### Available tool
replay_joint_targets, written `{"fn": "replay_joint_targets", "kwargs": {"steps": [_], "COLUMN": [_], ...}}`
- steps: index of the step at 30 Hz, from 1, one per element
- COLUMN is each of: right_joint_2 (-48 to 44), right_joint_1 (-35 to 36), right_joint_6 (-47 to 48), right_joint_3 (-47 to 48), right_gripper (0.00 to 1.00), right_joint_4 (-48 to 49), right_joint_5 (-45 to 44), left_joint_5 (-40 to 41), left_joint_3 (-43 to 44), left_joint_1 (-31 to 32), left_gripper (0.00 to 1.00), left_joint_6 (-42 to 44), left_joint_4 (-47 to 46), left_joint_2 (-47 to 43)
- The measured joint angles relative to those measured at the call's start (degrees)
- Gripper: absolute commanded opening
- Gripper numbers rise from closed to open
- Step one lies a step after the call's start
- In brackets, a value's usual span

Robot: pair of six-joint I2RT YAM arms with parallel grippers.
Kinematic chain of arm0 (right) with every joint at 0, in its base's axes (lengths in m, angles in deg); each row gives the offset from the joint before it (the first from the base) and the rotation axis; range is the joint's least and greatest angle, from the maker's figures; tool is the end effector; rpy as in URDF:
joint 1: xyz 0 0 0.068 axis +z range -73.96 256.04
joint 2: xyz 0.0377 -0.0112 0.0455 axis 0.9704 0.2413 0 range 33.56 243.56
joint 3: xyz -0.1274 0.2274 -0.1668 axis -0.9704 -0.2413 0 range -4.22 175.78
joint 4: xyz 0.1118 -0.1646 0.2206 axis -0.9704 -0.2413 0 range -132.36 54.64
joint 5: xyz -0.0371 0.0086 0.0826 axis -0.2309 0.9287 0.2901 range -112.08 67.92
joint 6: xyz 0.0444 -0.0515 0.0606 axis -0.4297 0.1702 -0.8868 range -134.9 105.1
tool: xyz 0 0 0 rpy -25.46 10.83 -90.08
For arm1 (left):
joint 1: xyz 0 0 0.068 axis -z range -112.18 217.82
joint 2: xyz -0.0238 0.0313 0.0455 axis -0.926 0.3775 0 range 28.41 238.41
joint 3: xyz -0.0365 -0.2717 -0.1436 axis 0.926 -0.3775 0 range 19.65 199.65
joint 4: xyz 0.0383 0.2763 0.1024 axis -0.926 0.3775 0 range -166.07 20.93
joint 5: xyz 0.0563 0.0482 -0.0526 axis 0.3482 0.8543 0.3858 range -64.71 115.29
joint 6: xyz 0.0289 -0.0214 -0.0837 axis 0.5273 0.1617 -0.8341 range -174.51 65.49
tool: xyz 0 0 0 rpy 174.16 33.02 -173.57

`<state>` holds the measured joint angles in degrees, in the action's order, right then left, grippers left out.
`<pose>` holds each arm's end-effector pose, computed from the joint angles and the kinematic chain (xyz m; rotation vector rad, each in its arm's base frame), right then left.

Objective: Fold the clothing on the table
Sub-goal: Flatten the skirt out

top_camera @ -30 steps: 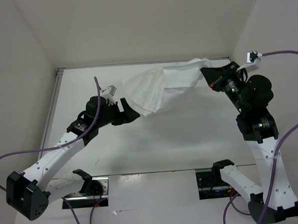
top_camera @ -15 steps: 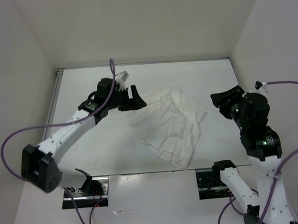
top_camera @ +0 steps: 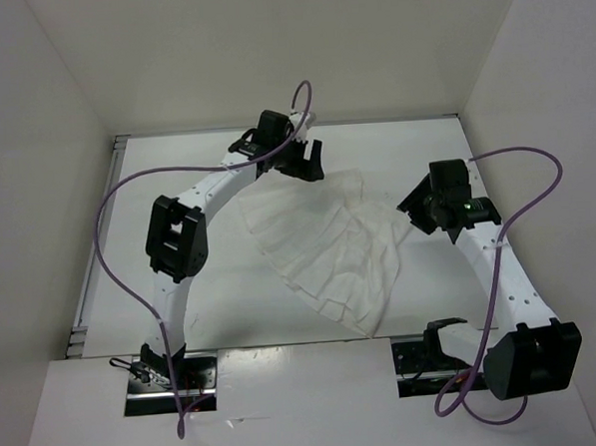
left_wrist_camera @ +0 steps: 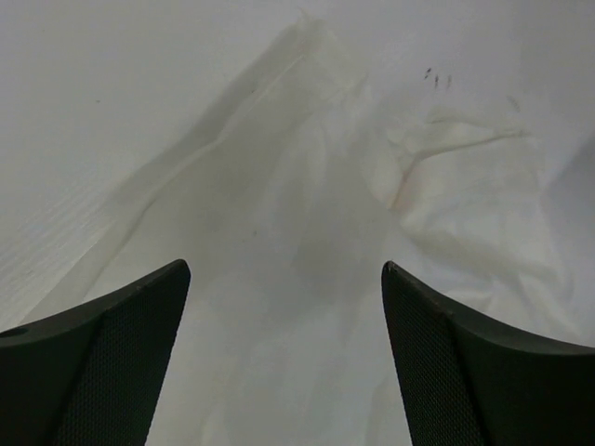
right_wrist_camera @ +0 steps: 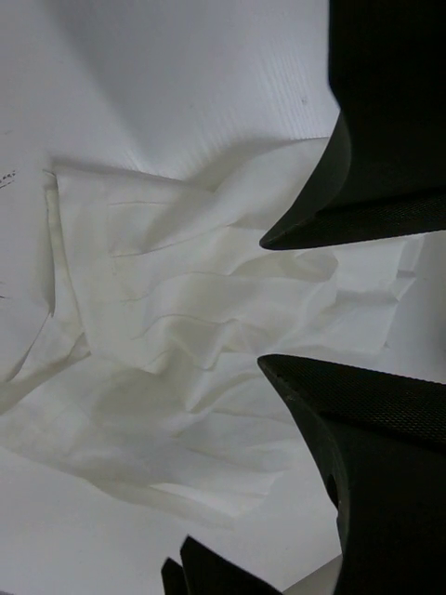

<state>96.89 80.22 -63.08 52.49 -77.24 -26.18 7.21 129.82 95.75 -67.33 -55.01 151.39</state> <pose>0.2750 0.0142 0.2937 0.9451 2.2514 0.3296 0.5174 -0.3029 0.2780 0.4779 2.1737 -0.7424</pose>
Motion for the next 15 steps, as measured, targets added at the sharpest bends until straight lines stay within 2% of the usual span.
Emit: {"fn": "replay_joint_targets", "kwargs": {"steps": [6, 15], "right_joint_2": [-1.8, -2.1], "right_joint_1": [-0.1, -0.1], "right_joint_6": [-0.2, -0.2], "right_joint_3": [-0.1, -1.7], "right_gripper": [0.55, 0.55], "right_joint_4": [0.3, -0.3], "right_joint_5": [0.6, 1.9], "left_joint_5": [-1.0, -8.0], "left_joint_3": [5.5, 24.5], "left_joint_1": [0.0, -0.1], "left_gripper": [0.92, 0.92], "left_joint_6": [5.6, 9.9], "left_joint_4": [2.4, 6.9], "left_joint_2": [7.7, 20.3]}}
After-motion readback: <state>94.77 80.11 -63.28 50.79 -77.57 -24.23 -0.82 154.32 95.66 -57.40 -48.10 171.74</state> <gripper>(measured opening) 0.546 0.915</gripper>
